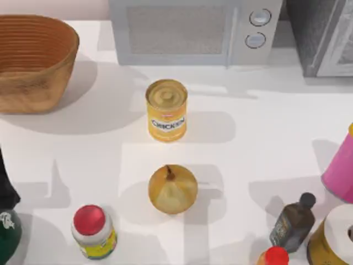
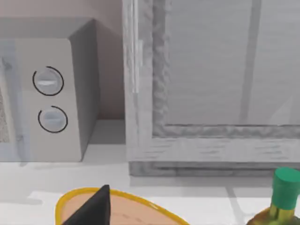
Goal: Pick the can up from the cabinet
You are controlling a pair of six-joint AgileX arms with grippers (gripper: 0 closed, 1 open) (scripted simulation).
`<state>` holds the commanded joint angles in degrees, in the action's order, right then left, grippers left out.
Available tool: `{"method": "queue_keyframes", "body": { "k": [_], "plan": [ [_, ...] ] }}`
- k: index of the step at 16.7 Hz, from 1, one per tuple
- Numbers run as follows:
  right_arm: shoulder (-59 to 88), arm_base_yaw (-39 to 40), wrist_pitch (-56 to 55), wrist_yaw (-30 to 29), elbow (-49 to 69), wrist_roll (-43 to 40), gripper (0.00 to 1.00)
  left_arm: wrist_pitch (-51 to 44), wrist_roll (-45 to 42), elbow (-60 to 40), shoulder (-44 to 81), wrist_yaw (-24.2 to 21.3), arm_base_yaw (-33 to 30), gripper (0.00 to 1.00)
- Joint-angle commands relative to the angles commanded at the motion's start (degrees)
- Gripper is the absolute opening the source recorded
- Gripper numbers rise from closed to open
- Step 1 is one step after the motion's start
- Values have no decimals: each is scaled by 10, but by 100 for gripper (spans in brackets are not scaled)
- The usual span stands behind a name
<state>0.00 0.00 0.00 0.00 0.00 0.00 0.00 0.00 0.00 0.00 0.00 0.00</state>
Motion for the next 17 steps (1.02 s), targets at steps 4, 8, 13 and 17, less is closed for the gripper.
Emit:
{"method": "queue_keyframes", "body": {
  "k": [4,8,13,17],
  "plan": [
    [16,2,4,-3,18,0,100,0,0,0,0,0,0,100],
    [110,15,32,-18,127,2,100,0,0,0,0,0,0,100],
    [297,42,94,-44,369,3,100,0,0,0,0,0,0,100],
    [460,64,146,-67,595,5,100,0,0,0,0,0,0,100]
  ]
}}
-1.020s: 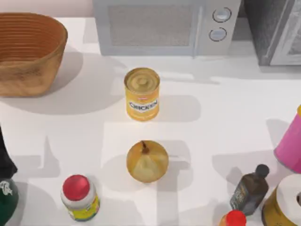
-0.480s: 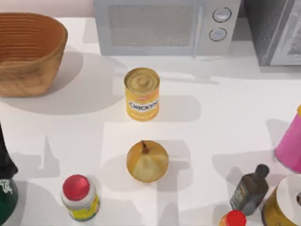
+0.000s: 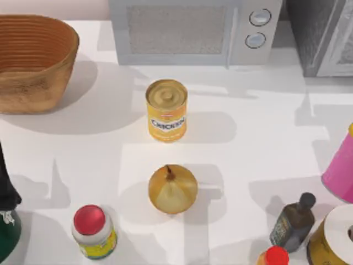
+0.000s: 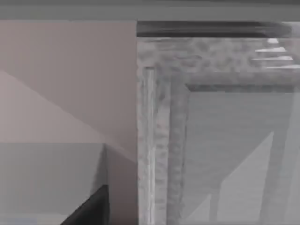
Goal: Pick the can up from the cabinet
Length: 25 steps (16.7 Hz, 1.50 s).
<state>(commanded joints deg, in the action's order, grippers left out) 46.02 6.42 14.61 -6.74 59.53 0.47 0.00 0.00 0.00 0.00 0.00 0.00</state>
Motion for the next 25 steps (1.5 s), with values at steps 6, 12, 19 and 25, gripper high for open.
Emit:
{"method": "queue_keyframes", "body": {
  "k": [6,12,19,25],
  "plan": [
    [204,28,63,-31,282,3,100,0,0,0,0,0,0,100],
    [299,41,93,-45,401,4,100,0,0,0,0,0,0,100],
    [308,46,85,-50,406,3,100,0,0,0,0,0,0,100],
    [433,103,14,-111,457,2,100,0,0,0,0,0,0,100]
  ]
}}
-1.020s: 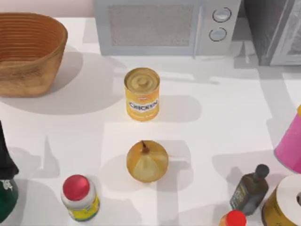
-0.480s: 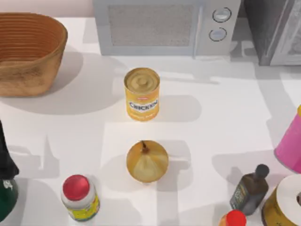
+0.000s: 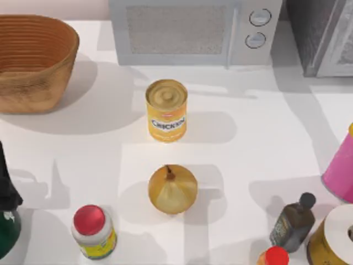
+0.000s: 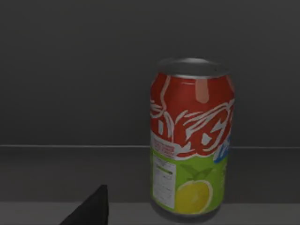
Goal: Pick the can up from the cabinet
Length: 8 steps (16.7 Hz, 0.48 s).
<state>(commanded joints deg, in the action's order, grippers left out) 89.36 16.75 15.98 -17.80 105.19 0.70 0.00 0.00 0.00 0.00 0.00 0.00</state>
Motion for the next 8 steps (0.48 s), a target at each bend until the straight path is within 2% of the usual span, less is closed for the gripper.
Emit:
{"method": "queue_keyframes", "body": {
  "k": [3,8],
  "plan": [
    [29,15,-20,-18,13,0,100,0,0,0,0,0,0,100],
    [34,11,-18,-15,17,0,100,0,0,0,0,0,0,100]
  ]
}}
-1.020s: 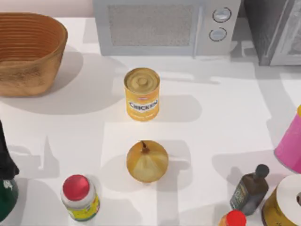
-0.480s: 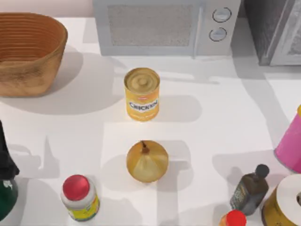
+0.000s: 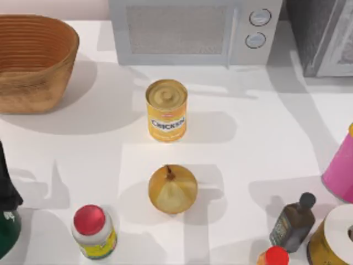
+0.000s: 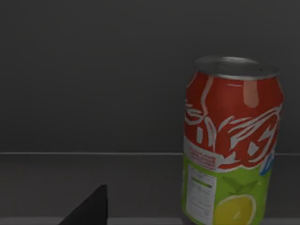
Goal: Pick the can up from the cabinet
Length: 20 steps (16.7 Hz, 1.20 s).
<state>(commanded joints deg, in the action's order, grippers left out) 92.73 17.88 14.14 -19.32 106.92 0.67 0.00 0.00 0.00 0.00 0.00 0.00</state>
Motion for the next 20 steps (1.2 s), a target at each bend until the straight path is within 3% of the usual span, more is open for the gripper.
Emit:
{"method": "queue_keyframes", "body": {
  "k": [9,14,20],
  "plan": [
    [123,-24,23,23,148,0,100,0,0,0,0,0,0,100],
    [134,-27,25,25,162,0,100,0,0,0,0,0,0,100],
    [134,-27,25,25,162,0,55,0,0,0,0,0,0,100]
  ]
}}
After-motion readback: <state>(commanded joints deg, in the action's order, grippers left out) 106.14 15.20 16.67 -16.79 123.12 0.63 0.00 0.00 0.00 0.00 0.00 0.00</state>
